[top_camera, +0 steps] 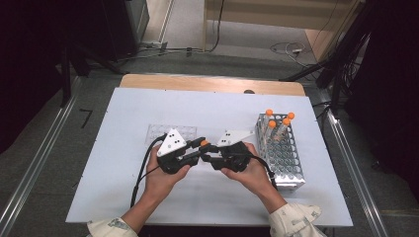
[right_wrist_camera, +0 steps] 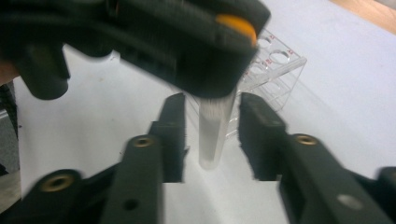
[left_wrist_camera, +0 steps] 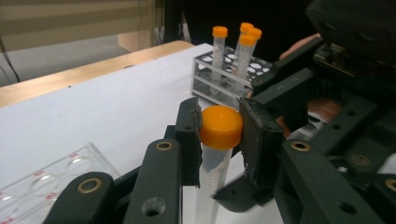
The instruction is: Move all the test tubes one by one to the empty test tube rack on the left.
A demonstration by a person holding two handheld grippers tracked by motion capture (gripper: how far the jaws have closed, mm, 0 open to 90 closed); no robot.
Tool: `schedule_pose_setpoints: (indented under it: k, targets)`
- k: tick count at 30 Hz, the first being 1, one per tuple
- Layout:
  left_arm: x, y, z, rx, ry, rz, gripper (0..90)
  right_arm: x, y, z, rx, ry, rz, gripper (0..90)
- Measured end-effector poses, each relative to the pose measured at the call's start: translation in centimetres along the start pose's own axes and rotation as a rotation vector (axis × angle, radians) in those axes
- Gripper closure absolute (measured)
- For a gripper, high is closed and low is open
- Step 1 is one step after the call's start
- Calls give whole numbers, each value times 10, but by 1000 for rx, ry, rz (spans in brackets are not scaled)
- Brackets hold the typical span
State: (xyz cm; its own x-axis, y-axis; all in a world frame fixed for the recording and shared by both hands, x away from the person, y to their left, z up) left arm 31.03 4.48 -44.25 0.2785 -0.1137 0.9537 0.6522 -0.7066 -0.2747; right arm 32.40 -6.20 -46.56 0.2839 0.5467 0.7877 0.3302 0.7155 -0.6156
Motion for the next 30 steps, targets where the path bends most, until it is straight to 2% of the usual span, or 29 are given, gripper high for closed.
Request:
schedule_pose_setpoints:
  k: [7,16,22,30]
  targets:
    - [7,-17,18,40,-32,-25,712,0,-5,-4,-58,0,-7,346]
    - [13,-36,35,82,-60,-50,712,-8,-12,-19,-156,28,-5,205]
    - [20,-52,48,120,-82,-75,711,-10,-17,-24,-183,37,-14,183]
    - [19,-67,68,178,-102,-80,712,-17,-25,-27,-194,47,-16,187]
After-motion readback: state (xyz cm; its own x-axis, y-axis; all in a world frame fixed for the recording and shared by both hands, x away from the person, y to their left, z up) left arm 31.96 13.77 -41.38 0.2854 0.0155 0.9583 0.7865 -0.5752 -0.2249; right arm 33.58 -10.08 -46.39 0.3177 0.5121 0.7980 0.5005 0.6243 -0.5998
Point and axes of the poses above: each handheld gripper's, and its own axes: y roughly forward along the jaws, x roughly out of its top, z roughly to its left, the point moved 7 cm from there along y, roughly forward along the jaws
